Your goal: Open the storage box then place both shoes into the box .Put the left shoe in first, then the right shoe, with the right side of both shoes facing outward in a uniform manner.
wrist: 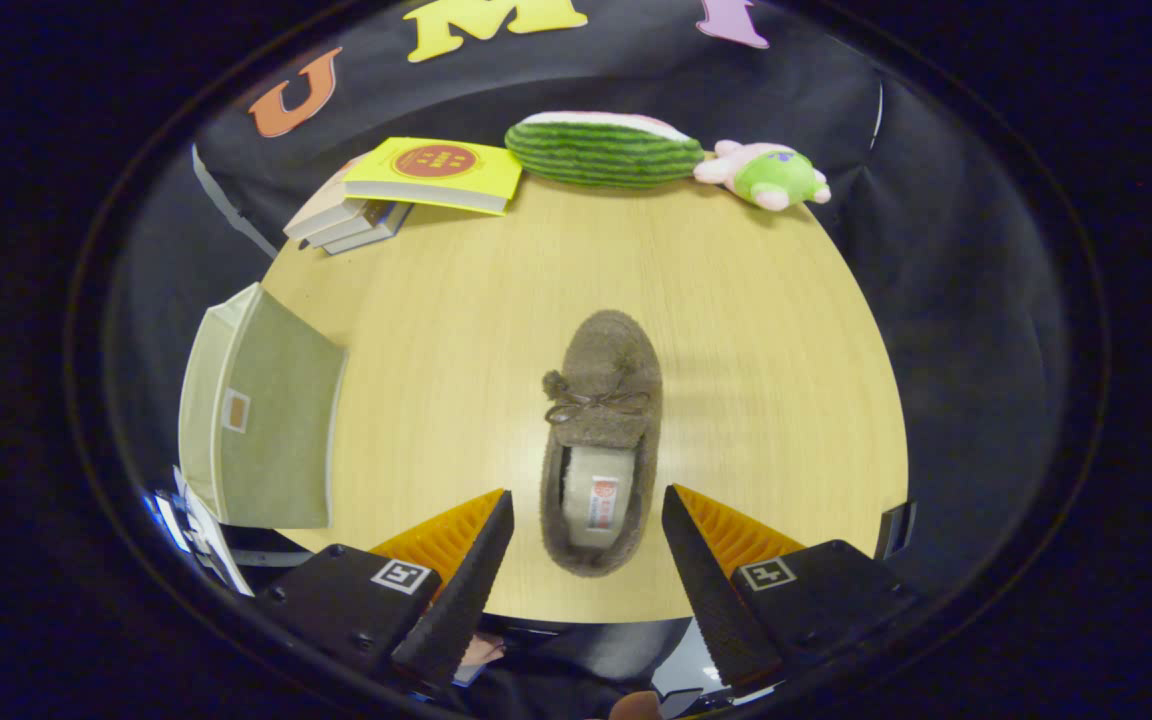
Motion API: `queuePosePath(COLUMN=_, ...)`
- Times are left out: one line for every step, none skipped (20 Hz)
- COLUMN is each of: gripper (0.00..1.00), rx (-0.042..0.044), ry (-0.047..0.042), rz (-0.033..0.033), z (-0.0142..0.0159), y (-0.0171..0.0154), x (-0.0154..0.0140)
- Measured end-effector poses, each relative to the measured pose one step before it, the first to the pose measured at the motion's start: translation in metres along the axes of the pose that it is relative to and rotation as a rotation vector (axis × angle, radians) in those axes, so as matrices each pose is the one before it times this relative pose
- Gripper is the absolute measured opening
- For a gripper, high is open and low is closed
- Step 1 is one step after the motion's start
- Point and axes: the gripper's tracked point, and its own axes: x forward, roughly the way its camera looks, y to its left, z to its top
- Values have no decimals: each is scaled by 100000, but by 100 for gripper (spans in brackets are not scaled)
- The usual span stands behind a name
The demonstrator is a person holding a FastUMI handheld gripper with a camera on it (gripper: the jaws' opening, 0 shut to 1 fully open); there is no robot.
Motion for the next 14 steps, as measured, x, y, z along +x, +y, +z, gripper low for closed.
queuePosePath(gripper=96, rx=1649, ry=2981, rz=357, z=-364, y=-693, x=1354)
queuePosePath(gripper=95, rx=967, ry=2859, rz=1189, z=-263, y=-303, x=953)
queuePosePath(gripper=93, rx=1189, ry=1764, rz=1728, z=-19, y=-252, x=1398)
queuePosePath(gripper=91, rx=1131, ry=1929, rz=1394, z=61, y=-265, x=648)
queuePosePath(gripper=88, rx=1278, ry=1044, rz=836, z=110, y=-249, x=633)
queuePosePath(gripper=82, rx=1277, ry=527, rz=1273, z=103, y=-205, x=483)
queuePosePath(gripper=78, rx=1129, ry=437, rz=925, z=-21, y=-219, x=399)
queuePosePath(gripper=67, rx=1628, ry=480, rz=1308, z=-210, y=-66, x=75)
queuePosePath(gripper=57, rx=2170, ry=1303, rz=1121, z=-293, y=-53, x=404)
queuePosePath(gripper=49, rx=1576, ry=605, rz=675, z=-272, y=-143, x=129)
queuePosePath(gripper=41, rx=522, ry=25, rz=483, z=1, y=-243, x=144)
queuePosePath(gripper=35, rx=988, ry=-499, rz=676, z=77, y=-166, x=-8)
queuePosePath(gripper=31, rx=2401, ry=-479, rz=1742, z=8, y=78, x=-3)
queuePosePath(gripper=25, rx=1986, ry=-793, rz=924, z=-3, y=-134, x=43)
